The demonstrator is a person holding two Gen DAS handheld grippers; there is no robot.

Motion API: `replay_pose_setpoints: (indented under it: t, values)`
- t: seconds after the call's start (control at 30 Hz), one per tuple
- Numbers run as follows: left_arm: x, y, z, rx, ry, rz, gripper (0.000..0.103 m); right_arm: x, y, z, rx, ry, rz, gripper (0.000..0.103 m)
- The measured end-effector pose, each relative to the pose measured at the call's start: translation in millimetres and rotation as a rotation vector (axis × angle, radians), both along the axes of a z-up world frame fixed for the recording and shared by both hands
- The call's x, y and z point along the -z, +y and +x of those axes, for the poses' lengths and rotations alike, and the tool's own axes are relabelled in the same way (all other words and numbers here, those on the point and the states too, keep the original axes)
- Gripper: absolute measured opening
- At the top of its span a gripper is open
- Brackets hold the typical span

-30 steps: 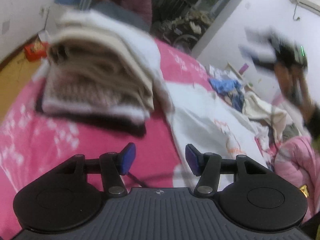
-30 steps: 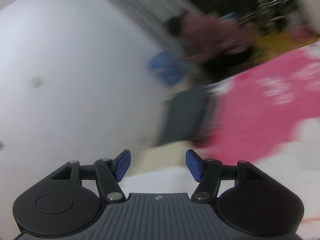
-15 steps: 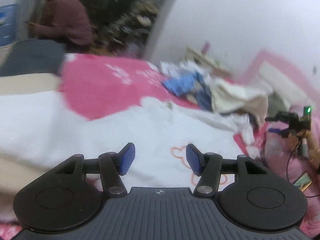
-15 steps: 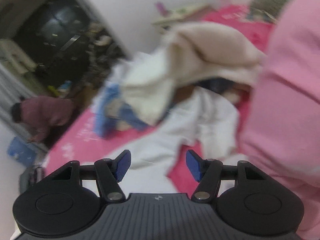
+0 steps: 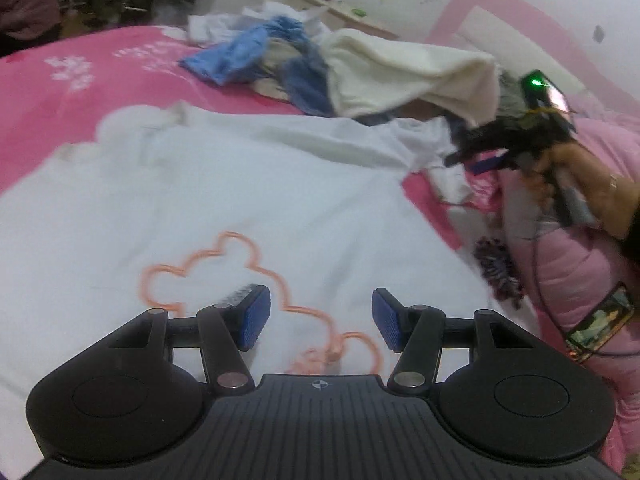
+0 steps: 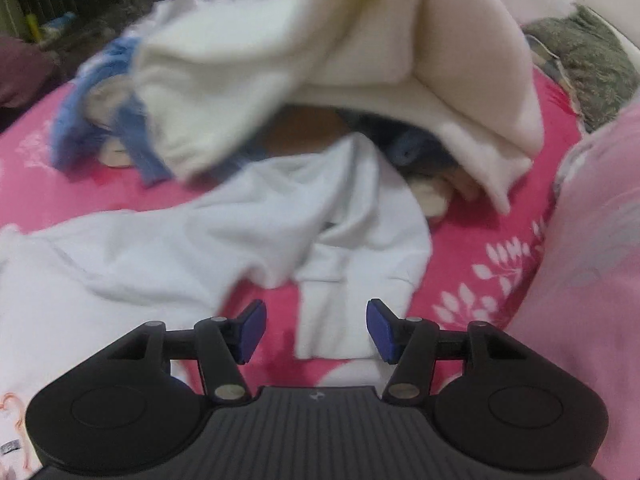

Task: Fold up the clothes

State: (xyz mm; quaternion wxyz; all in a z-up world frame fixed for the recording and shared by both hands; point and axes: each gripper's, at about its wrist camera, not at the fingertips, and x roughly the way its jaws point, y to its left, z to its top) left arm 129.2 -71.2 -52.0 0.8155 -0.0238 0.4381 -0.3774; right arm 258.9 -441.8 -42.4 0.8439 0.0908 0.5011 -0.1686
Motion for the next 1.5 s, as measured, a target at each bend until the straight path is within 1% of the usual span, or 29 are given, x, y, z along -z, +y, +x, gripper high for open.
replay_pose_setpoints:
  t: [0.07, 0.13, 0.17, 0.2, 0.27, 0.3, 0.33, 0.4, 0.47, 0.53, 0.57, 0.6, 0.67, 0.73, 0.87, 0.9, 0.93, 0.97, 1.0, 1.03, 1.07, 1.1, 1.23, 1.33, 1.43, 1.47, 1.5]
  values:
    - [5, -8, -3, 0.027, 0.001, -0.008, 0.056, 1, -9, 9, 0.039, -0.010, -0.030, 0.058]
    - [9, -14, -4, 0.053, -0.006, -0.002, 0.056, -1, -19, 21, 0.079, -0.022, -0.080, 0.058]
    - [11, -15, -4, 0.061, -0.006, -0.001, 0.056, -4, -27, 26, 0.106, -0.037, -0.063, 0.058]
    - [12, -16, -4, 0.066, -0.003, 0.000, 0.056, -7, -37, 30, 0.139, -0.061, -0.020, 0.058]
    - [15, -15, -3, 0.071, 0.001, -0.006, 0.056, -15, -53, 31, 0.193, -0.115, 0.107, 0.058]
    - [17, -14, -3, 0.069, 0.002, -0.006, 0.056, -18, -58, 31, 0.203, -0.132, 0.148, 0.055]
    - [18, -13, -3, 0.066, 0.006, -0.005, 0.056, -19, -58, 32, 0.197, -0.133, 0.149, 0.055]
    - [21, -11, -1, 0.062, 0.018, -0.007, 0.057, -16, -52, 39, 0.140, -0.066, 0.047, 0.055]
    - [23, -9, 0, 0.063, 0.027, -0.010, 0.057, -9, -48, 46, 0.090, 0.019, -0.035, 0.055]
    - [26, -9, 1, 0.069, 0.029, -0.005, 0.056, 0, -45, 54, 0.016, 0.109, -0.109, 0.057]
    - [27, -8, 1, 0.072, 0.029, -0.002, 0.057, 7, -44, 57, -0.024, 0.159, -0.114, 0.058]
    - [29, -9, 0, 0.074, 0.033, -0.001, 0.057, 15, -44, 60, -0.058, 0.208, -0.098, 0.060]
    - [32, -10, 0, 0.079, 0.043, -0.002, 0.056, 29, -43, 66, -0.112, 0.291, -0.062, 0.060]
    - [34, -11, -1, 0.083, 0.047, -0.003, 0.057, 40, -43, 68, -0.114, 0.316, -0.035, 0.062]
    - [35, -13, -3, 0.094, 0.053, -0.008, 0.056, 63, -50, 65, -0.063, 0.353, -0.015, 0.061]
    - [36, -13, -4, 0.097, 0.053, -0.005, 0.057, 65, -50, 63, -0.060, 0.350, -0.012, 0.060]
    - [37, -14, -5, 0.101, 0.053, -0.002, 0.057, 65, -48, 61, -0.063, 0.342, -0.013, 0.053]
    - [38, -14, -6, 0.104, 0.053, 0.002, 0.056, 65, -47, 59, -0.067, 0.334, -0.013, 0.049]
    - [39, -15, -7, 0.105, 0.053, 0.006, 0.057, 63, -44, 57, -0.075, 0.330, -0.035, 0.030]
    - [40, -15, -8, 0.106, 0.053, 0.009, 0.056, 62, -39, 55, -0.086, 0.329, -0.074, 0.013]
    - [41, -16, -9, 0.108, 0.053, 0.011, 0.056, 60, -35, 53, -0.098, 0.328, -0.113, 0.011]
    - [42, -16, -9, 0.107, 0.052, 0.014, 0.057, 56, -30, 50, -0.107, 0.316, -0.157, 0.005]
    - [45, -18, -11, 0.100, 0.049, 0.032, 0.057, 29, -13, 33, -0.135, 0.221, -0.348, 0.004]
    - [45, -19, -15, 0.105, 0.033, 0.052, 0.056, -9, 1, 18, -0.141, 0.103, -0.485, 0.004]
    - [45, -20, -18, 0.104, 0.019, 0.074, 0.056, -56, 25, 4, -0.192, -0.037, -0.738, 0.004]
    - [45, -20, -19, 0.102, 0.013, 0.080, 0.056, -72, 35, 0, -0.216, -0.091, -0.813, 0.003]
    - [45, -19, -19, 0.093, 0.006, 0.084, 0.056, -89, 44, -6, -0.241, -0.148, -0.862, 0.003]
